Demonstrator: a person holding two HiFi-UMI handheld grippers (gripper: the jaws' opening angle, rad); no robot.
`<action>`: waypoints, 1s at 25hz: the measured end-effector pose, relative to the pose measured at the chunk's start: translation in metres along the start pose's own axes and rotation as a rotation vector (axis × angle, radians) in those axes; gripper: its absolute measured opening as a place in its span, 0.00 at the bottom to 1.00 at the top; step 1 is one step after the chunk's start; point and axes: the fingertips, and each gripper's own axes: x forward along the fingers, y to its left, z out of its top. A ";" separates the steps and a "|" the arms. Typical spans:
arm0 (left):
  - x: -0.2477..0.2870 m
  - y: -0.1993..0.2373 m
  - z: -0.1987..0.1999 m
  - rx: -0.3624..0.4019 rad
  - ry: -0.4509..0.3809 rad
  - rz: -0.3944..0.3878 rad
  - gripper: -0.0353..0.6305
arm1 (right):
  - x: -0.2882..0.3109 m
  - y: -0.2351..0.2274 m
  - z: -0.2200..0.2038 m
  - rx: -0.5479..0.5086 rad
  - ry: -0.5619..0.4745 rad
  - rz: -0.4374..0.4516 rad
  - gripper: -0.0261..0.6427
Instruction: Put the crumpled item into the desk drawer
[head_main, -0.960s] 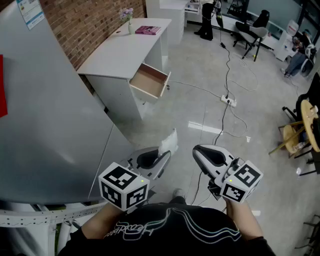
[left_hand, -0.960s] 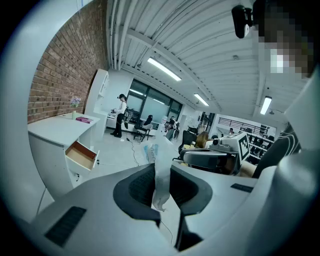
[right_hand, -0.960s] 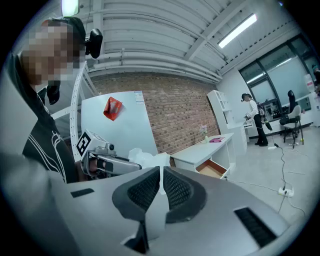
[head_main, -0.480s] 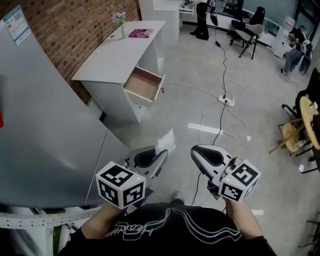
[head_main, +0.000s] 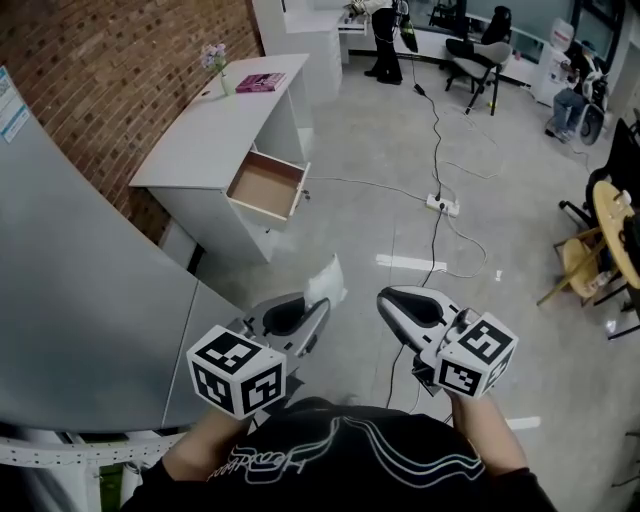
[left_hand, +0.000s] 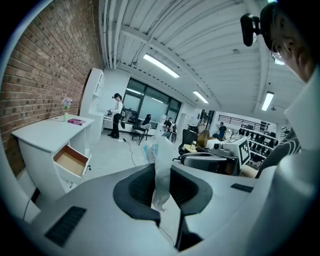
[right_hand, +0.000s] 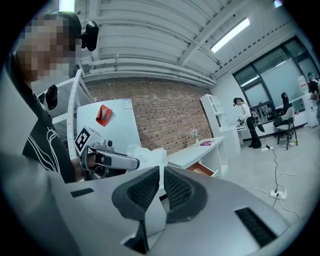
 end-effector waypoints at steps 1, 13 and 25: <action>0.005 -0.001 0.000 0.006 -0.001 0.000 0.15 | -0.002 -0.004 -0.001 -0.002 -0.003 -0.003 0.12; 0.060 0.043 0.000 -0.013 0.000 -0.008 0.15 | 0.027 -0.066 -0.010 -0.002 0.001 -0.013 0.12; 0.162 0.242 0.066 -0.105 0.018 0.032 0.15 | 0.194 -0.213 0.027 0.078 0.061 -0.033 0.12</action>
